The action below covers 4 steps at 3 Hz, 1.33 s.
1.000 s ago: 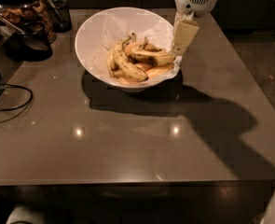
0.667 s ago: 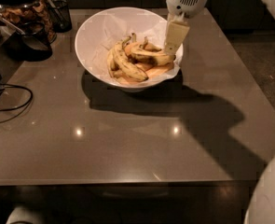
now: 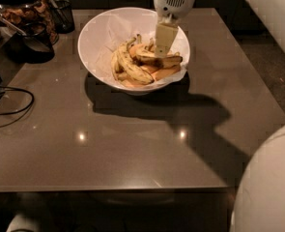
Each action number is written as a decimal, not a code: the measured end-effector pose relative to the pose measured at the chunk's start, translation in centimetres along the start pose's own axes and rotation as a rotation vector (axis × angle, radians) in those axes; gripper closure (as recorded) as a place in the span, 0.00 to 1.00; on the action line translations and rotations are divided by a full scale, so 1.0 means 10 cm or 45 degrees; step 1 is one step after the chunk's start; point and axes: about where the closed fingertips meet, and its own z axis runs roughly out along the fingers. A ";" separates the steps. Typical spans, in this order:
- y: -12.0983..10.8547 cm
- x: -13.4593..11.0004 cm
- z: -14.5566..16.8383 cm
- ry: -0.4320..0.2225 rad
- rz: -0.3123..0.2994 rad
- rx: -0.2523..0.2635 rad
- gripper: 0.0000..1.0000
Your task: Pick banana from white bowl
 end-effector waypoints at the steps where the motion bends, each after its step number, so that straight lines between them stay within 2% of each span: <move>1: 0.02 -0.17 0.08 -0.008 0.010 -0.028 0.51; 2: 0.03 -0.26 0.16 -0.013 0.023 -0.060 0.51; 4: 0.06 -0.27 0.34 -0.009 0.046 -0.131 0.53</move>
Offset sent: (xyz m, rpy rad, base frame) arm -0.0476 0.0075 -0.0195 -0.0894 0.2764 -0.0053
